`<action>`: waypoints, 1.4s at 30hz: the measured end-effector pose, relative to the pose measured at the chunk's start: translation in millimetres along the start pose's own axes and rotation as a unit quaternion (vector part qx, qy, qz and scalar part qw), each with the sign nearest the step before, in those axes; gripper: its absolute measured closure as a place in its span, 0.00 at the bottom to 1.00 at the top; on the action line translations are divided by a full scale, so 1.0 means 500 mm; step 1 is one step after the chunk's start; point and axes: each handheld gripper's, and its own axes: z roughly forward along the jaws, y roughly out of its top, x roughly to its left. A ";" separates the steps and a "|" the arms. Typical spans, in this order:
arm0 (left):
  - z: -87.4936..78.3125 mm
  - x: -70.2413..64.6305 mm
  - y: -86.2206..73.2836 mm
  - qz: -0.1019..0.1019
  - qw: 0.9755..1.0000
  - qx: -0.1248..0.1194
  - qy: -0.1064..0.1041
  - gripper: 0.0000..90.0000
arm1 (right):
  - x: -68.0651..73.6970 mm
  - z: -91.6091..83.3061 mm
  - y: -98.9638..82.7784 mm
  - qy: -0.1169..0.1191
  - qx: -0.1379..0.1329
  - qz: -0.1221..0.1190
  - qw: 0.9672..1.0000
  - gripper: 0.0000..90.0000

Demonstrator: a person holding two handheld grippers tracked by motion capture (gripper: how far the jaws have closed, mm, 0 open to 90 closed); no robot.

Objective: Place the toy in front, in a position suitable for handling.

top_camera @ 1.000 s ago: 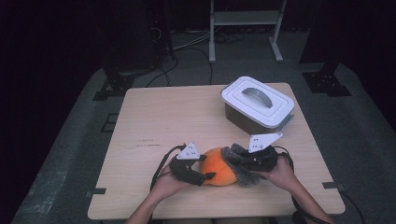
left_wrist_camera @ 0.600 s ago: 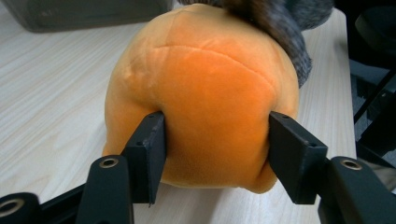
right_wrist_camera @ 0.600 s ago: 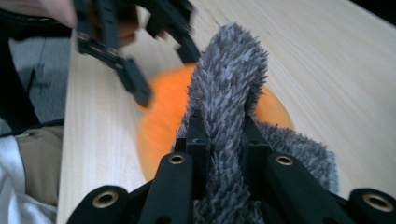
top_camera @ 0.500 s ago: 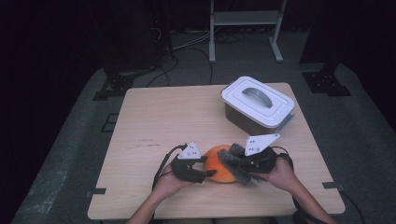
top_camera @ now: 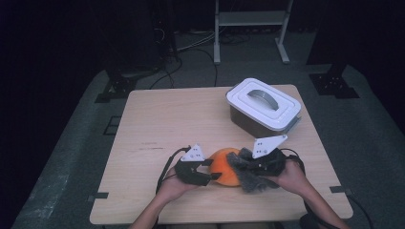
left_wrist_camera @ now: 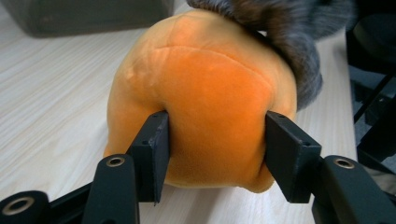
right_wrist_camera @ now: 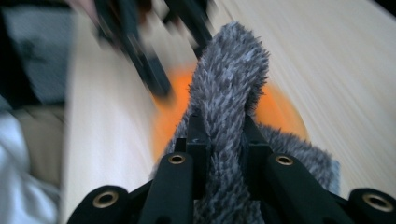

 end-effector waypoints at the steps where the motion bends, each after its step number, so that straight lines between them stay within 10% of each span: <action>1: 0.001 -0.001 0.002 0.003 1.000 -0.001 0.001 0.48 | 0.006 0.004 0.015 0.005 -0.007 -0.008 1.000 0.86; 7: 0.000 0.006 -0.010 0.000 1.000 0.007 0.006 0.49 | 0.015 0.053 0.043 0.025 0.016 -0.025 0.999 0.86; 16: -0.001 0.007 -0.007 0.004 1.000 -0.009 0.006 0.48 | -0.002 0.014 -0.002 0.015 0.036 0.000 0.999 0.86; 26: -0.005 -0.002 -0.006 0.022 0.999 -0.020 0.012 0.48 | 0.015 0.044 0.050 0.042 0.035 -0.025 0.998 0.86; 35: -0.002 -0.009 -0.002 0.029 0.999 -0.025 0.010 0.45 | -0.032 0.004 0.042 0.008 0.034 -0.001 0.999 0.85; 42: 0.016 0.000 -0.013 -0.002 1.000 -0.009 0.010 0.20 | -0.039 0.019 0.013 0.030 0.036 0.019 0.999 0.85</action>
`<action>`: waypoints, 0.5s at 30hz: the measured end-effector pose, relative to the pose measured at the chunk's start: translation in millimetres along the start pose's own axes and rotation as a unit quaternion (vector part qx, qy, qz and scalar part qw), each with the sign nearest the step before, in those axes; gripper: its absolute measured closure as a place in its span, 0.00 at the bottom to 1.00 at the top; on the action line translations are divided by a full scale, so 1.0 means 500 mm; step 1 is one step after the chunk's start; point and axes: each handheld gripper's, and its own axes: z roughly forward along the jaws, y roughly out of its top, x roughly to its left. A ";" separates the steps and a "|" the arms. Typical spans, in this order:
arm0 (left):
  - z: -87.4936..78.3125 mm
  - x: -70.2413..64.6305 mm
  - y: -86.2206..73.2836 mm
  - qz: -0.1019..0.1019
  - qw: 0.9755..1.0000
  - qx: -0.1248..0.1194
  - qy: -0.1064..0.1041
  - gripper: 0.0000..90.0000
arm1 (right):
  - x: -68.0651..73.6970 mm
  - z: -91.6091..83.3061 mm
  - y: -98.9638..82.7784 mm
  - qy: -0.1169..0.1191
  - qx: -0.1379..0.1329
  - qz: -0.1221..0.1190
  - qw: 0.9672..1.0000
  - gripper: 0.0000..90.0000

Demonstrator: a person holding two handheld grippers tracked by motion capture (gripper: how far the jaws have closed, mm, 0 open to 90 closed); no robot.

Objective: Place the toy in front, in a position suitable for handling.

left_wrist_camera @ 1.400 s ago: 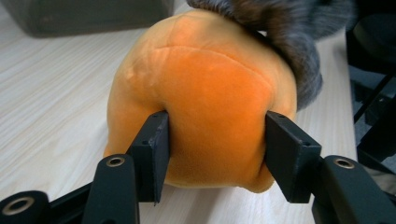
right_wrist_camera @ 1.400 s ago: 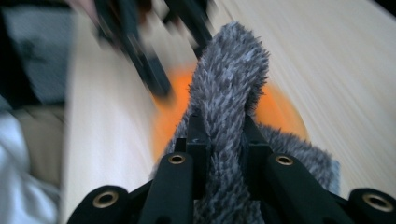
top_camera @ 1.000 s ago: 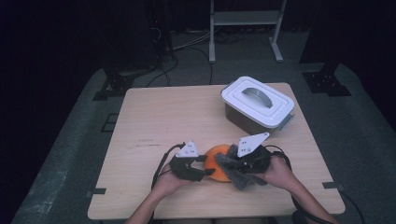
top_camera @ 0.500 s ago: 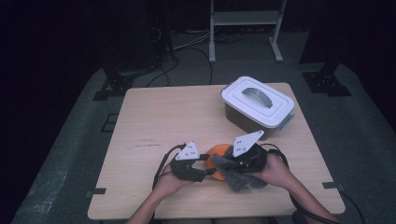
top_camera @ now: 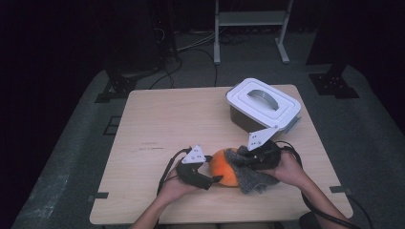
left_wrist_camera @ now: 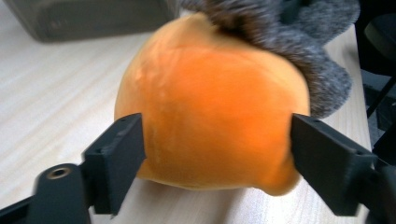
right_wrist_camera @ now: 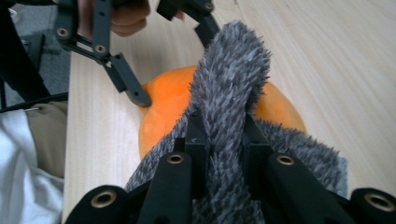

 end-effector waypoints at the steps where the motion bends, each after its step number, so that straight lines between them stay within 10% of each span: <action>1: 0.002 0.000 0.000 -0.003 1.000 0.001 -0.003 0.21 | 0.003 0.001 -0.006 0.001 -0.002 0.003 1.000 0.85; 7: -0.005 -0.015 0.012 0.030 1.000 0.001 -0.001 0.50 | 0.014 -0.005 -0.003 -0.003 -0.004 -0.004 1.000 0.85; 15: -0.023 -0.022 0.026 0.050 0.999 -0.006 0.009 0.54 | 0.053 0.022 0.070 0.010 0.005 -0.065 0.998 0.85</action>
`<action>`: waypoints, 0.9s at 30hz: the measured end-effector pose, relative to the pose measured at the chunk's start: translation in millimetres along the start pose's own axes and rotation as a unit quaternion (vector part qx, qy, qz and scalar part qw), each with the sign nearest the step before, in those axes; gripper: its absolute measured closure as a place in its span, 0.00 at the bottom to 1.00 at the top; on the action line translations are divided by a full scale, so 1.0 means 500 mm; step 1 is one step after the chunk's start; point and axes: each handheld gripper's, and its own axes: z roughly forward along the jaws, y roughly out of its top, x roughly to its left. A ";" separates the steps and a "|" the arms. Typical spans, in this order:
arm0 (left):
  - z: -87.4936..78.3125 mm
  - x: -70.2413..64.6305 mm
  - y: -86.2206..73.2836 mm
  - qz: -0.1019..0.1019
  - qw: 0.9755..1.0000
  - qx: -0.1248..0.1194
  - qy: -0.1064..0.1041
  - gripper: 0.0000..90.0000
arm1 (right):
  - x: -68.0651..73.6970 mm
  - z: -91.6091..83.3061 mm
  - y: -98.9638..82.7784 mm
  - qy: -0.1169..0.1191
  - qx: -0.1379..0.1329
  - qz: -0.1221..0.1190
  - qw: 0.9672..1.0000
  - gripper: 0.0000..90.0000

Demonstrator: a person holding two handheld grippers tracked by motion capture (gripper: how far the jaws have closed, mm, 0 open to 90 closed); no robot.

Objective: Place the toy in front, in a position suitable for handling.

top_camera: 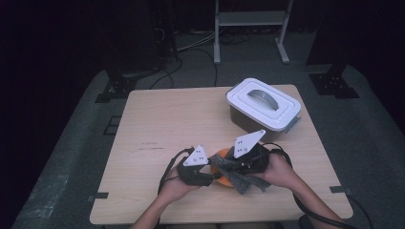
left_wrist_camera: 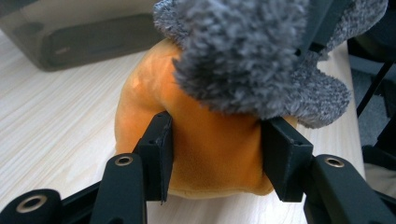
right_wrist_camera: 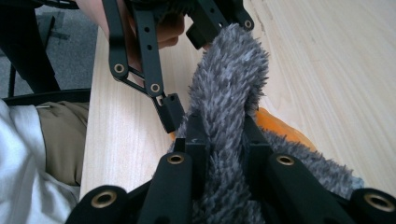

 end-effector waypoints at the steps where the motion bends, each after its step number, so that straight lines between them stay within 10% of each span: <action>1: -0.001 0.003 -0.003 -0.003 1.000 -0.001 -0.002 0.54 | -0.004 0.003 -0.003 0.003 0.000 0.006 1.000 0.85; 15: 0.004 -0.007 -0.003 0.029 0.999 0.012 -0.028 0.51 | -0.039 -0.042 -0.056 -0.035 0.008 0.040 0.999 0.85; 22: 0.010 0.008 -0.012 -0.022 0.999 0.016 -0.040 0.23 | -0.031 -0.031 -0.088 -0.023 -0.015 0.063 0.998 0.85; 27: 0.021 0.006 -0.015 -0.038 0.998 0.017 -0.049 0.22 | -0.010 -0.022 -0.107 -0.015 -0.027 0.068 0.997 0.85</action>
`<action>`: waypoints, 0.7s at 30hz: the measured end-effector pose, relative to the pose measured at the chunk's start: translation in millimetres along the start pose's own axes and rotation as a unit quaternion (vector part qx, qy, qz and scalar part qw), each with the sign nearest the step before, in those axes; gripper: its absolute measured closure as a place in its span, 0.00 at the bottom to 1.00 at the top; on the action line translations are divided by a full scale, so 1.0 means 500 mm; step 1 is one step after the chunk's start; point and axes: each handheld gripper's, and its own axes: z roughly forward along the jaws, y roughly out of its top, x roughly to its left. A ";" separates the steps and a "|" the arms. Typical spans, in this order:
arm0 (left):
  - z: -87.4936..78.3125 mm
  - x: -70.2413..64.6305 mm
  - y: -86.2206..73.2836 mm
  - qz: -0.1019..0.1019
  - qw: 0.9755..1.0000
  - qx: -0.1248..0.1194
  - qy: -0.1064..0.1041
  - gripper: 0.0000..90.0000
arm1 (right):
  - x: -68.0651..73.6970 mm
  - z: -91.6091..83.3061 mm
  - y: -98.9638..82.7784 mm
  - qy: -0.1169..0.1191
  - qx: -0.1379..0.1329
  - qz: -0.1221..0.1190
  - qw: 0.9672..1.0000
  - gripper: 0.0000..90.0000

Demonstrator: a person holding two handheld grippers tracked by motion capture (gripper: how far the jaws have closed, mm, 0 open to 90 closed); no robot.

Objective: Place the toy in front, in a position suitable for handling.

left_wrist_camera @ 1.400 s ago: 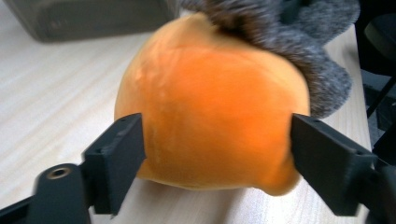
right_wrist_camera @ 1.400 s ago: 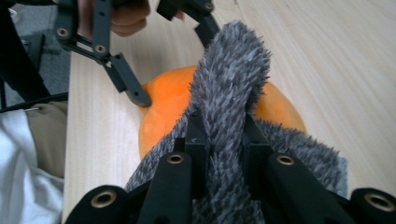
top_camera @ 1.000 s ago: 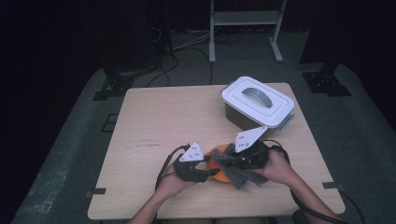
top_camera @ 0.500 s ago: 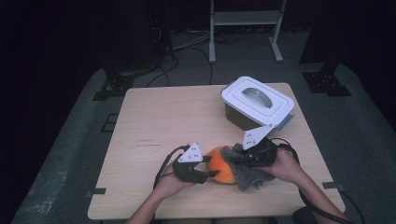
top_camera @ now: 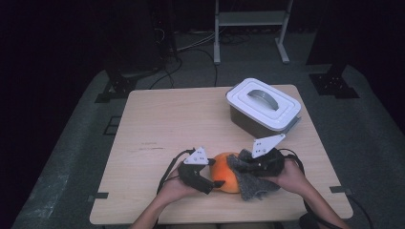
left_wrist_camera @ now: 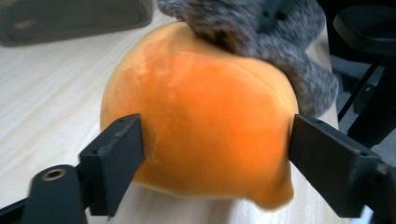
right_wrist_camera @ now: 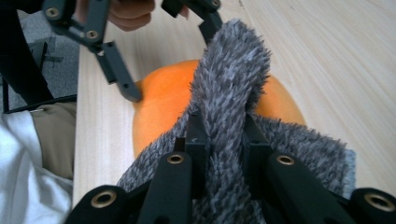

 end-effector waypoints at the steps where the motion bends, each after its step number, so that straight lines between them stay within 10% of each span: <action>1: 0.001 -0.003 0.000 0.006 1.000 0.002 0.005 0.30 | 0.007 -0.002 -0.005 -0.002 0.000 -0.001 1.000 0.85; 5: -0.007 -0.015 0.011 0.040 0.999 0.006 0.021 0.49 | 0.015 -0.008 0.009 -0.006 0.002 -0.011 1.000 0.85; 12: -0.014 -0.030 0.022 0.074 0.997 0.005 0.037 0.52 | 0.037 0.007 0.071 -0.005 0.011 -0.061 0.998 0.85; 21: -0.022 -0.013 0.009 0.052 0.998 -0.004 0.026 0.49 | 0.003 -0.012 0.015 -0.016 0.026 -0.018 0.999 0.85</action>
